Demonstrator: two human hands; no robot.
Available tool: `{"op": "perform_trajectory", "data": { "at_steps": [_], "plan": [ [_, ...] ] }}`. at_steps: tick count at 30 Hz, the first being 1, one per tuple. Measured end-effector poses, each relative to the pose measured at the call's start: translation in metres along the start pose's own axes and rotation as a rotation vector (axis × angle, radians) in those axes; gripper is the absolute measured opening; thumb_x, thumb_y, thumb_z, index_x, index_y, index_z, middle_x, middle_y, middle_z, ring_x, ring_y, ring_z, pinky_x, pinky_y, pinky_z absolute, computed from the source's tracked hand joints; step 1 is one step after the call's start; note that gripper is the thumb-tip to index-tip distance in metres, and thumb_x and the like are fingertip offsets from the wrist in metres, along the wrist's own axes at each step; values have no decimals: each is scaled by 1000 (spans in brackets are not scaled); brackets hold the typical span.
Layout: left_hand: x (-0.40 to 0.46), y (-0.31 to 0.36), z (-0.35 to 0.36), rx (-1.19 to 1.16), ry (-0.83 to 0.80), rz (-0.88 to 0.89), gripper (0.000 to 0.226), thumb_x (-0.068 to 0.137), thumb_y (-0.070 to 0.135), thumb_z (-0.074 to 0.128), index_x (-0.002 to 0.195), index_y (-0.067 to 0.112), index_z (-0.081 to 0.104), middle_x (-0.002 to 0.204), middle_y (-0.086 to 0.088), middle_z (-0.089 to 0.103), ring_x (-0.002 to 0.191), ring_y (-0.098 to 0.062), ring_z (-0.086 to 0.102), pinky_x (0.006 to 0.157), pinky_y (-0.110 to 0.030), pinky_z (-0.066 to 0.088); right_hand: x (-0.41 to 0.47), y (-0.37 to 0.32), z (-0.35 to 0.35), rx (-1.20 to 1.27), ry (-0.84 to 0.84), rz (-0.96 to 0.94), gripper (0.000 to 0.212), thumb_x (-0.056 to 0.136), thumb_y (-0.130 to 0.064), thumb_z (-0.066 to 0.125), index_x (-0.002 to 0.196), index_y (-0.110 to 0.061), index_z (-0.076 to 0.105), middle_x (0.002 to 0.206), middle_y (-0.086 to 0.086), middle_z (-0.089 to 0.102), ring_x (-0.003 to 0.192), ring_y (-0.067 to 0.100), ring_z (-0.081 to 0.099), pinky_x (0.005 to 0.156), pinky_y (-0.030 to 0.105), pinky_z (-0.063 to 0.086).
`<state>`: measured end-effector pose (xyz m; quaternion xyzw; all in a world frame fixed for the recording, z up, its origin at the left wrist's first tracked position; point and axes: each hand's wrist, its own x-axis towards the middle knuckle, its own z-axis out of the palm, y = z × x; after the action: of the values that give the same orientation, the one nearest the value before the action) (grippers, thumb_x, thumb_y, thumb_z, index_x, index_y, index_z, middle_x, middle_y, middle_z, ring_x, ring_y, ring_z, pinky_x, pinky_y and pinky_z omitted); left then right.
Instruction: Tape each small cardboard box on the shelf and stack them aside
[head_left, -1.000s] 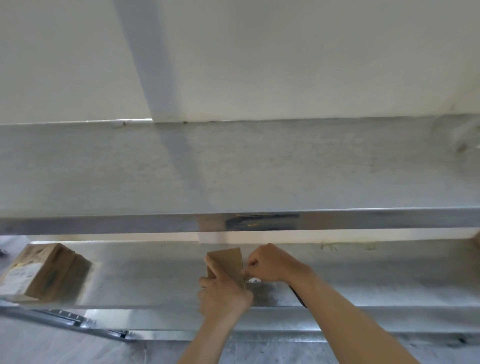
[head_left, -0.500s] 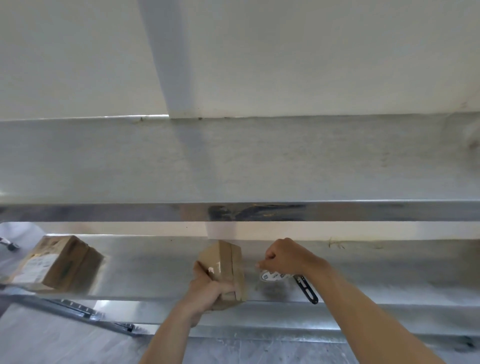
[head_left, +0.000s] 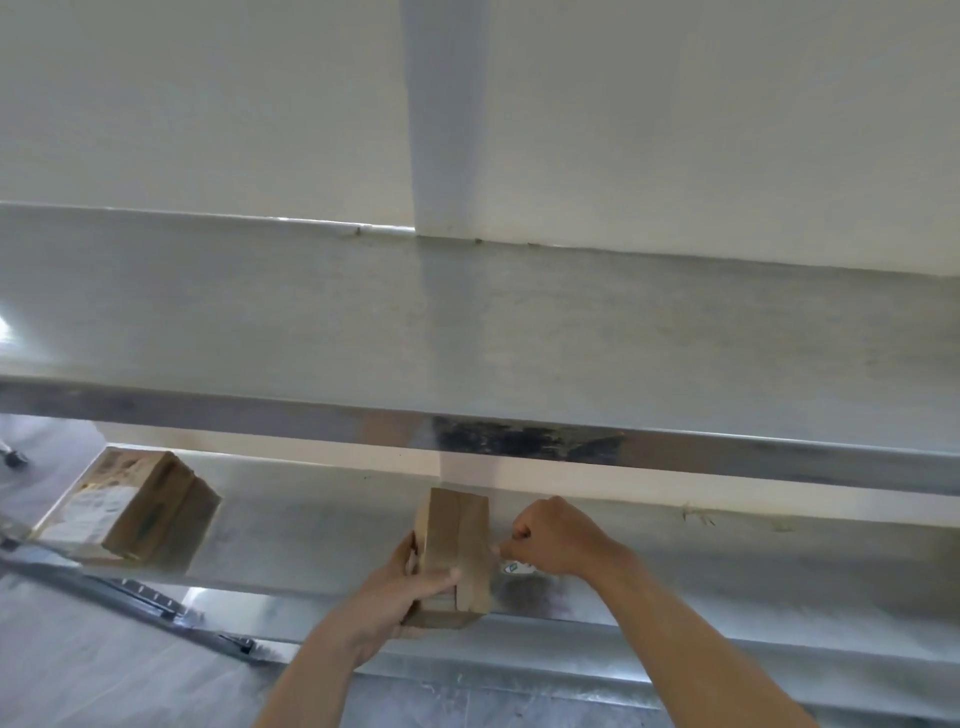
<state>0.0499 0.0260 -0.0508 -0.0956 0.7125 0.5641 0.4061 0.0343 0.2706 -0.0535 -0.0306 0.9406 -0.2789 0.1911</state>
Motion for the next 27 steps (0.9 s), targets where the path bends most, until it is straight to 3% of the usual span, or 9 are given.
{"op": "perform_trajectory", "data": {
  "at_steps": [4, 9, 12, 14, 15, 17, 19, 21, 27],
  "plan": [
    [-4, 2, -21, 319, 80, 34, 96, 67, 72, 78, 148, 40, 37, 122, 9, 65, 114, -17, 62, 95, -34, 54, 3, -12, 8, 21, 8, 6, 51, 91, -45, 66, 50, -18, 51, 52, -1, 46, 49, 13, 42, 57, 28, 41],
    [-5, 7, -18, 474, 265, 110, 80, 77, 45, 84, 144, 37, 39, 115, 8, 65, 96, -12, 65, 79, -28, 58, 6, -19, 16, 37, 14, 1, 46, 92, -43, 65, 55, -17, 57, 54, -2, 50, 49, 11, 46, 58, 26, 45],
    [-6, 24, 0, 674, 313, 128, 60, 84, 44, 74, 137, 31, 48, 125, 4, 66, 105, -18, 65, 86, -28, 53, 4, -16, 13, 26, 17, -5, 45, 92, -44, 65, 55, -21, 57, 54, -5, 51, 51, 11, 47, 59, 24, 44],
    [-3, 35, 15, 731, 327, 112, 54, 75, 57, 65, 121, 28, 59, 115, 5, 69, 98, -17, 66, 84, -30, 55, 4, -15, 12, 30, 17, -9, 47, 91, -50, 63, 61, -13, 63, 58, 0, 55, 53, 14, 50, 62, 32, 49],
    [0, 37, 22, 734, 349, 77, 68, 66, 64, 64, 121, 24, 59, 109, 4, 70, 93, -17, 66, 78, -30, 55, 5, -15, 13, 37, 21, -10, 50, 90, -52, 63, 65, -9, 65, 59, 2, 57, 54, 14, 50, 63, 35, 51],
    [7, 38, 37, 705, 408, -19, 112, 52, 69, 74, 142, 9, 41, 117, -3, 65, 99, -20, 66, 73, -27, 50, 6, -14, 16, 55, 26, -16, 52, 90, -52, 63, 68, -6, 67, 59, 4, 56, 54, 15, 50, 62, 34, 48],
    [13, 30, 50, 681, 474, -66, 138, 59, 58, 83, 153, -1, 1, 139, -15, 48, 116, -29, 61, 77, -28, 46, 4, -15, 16, 64, 20, -23, 50, 90, -51, 63, 65, -8, 64, 59, 4, 55, 54, 15, 49, 61, 32, 46],
    [14, 24, 59, 686, 546, -62, 136, 69, 46, 82, 152, 2, -17, 143, -21, 37, 117, -35, 59, 80, -32, 49, 4, -13, 15, 80, 7, -30, 46, 91, -48, 63, 60, -13, 59, 60, 4, 54, 55, 15, 49, 62, 32, 46],
    [13, 21, 54, 632, 561, -31, 124, 76, 44, 74, 154, 10, -17, 142, -21, 33, 121, -43, 53, 97, -44, 47, 6, -13, 11, 126, -37, -54, 47, 90, -50, 63, 63, -11, 61, 64, 6, 60, 57, 16, 53, 62, 37, 48]
  ]
}}
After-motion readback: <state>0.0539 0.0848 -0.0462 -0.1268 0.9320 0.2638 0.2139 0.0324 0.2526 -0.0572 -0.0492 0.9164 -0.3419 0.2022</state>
